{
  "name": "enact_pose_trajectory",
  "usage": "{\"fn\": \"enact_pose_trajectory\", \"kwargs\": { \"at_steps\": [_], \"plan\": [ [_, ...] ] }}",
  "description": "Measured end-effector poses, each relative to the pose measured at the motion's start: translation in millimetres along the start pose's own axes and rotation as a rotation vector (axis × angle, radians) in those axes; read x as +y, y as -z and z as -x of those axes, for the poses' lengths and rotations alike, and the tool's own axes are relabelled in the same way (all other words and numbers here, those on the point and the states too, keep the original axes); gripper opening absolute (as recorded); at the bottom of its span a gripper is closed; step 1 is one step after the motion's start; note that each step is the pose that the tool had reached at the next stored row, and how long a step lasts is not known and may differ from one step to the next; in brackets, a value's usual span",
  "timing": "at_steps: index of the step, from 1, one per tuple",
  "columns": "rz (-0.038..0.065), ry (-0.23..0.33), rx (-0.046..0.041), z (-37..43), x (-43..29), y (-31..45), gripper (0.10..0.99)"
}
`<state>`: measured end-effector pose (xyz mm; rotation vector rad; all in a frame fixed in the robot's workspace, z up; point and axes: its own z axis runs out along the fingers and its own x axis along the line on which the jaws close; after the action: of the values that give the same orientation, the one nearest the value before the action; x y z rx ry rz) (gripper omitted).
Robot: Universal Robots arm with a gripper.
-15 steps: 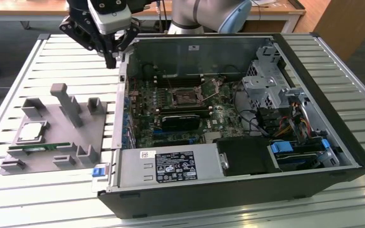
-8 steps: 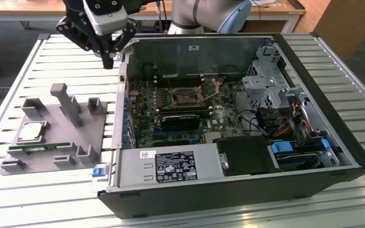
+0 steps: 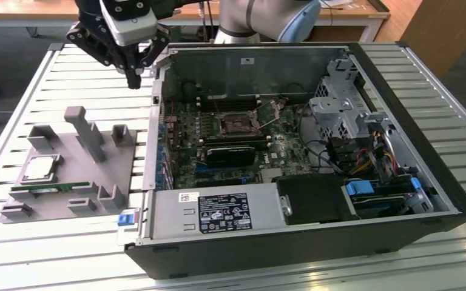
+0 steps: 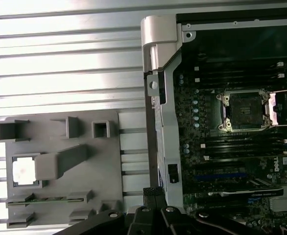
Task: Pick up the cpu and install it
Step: 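Reach for the cpu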
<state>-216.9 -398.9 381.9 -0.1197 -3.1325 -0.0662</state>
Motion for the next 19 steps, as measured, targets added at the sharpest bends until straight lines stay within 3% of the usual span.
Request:
{"fn": "enact_pose_trajectory", "kwargs": {
  "at_steps": [19],
  "plan": [
    [-0.001,0.000,0.0091,-10.8,-0.9,-2.2,0.106]
  ]
}}
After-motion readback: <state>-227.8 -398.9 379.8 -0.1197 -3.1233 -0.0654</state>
